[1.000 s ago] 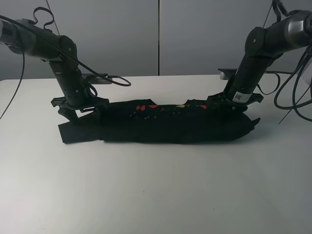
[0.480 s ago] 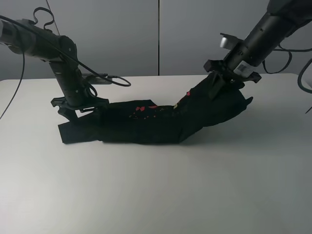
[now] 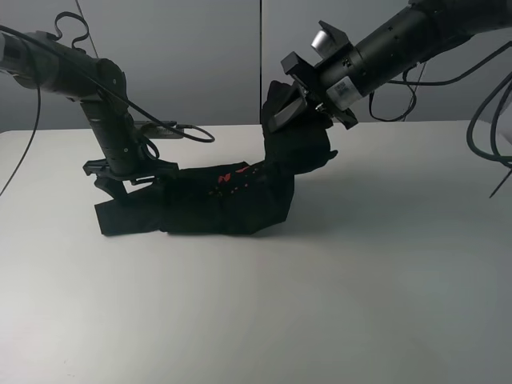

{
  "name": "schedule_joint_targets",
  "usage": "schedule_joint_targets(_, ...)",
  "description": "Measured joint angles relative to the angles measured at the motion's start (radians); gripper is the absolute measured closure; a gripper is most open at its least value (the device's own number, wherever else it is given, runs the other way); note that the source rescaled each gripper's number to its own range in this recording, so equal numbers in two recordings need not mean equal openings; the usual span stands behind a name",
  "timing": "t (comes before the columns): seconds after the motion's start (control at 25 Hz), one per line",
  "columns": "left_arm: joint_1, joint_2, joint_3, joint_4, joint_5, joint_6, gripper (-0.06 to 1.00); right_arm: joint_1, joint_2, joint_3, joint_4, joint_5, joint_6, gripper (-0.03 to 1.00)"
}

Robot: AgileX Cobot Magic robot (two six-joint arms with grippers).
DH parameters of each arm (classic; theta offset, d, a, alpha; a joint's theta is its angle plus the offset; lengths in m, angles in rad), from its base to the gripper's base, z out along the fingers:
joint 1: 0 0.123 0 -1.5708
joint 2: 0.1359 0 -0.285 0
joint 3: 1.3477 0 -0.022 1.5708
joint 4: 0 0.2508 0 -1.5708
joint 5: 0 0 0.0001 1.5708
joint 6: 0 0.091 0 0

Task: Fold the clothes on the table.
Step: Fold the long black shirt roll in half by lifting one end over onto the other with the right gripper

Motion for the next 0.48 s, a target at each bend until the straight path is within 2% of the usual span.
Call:
schedule_joint_targets(0.24, 0.0, 0.0, 0.0, 0.002, 0.0, 0.002, -0.05, 0.066, 0.148, 0.0, 0.263, -0.007, -0.124, 0.81)
schedule_joint_targets(0.48, 0.0, 0.0, 0.0, 0.002, 0.0, 0.002, -0.05, 0.104, 0.293, 0.0, 0.467, -0.042, -0.25, 0.81)
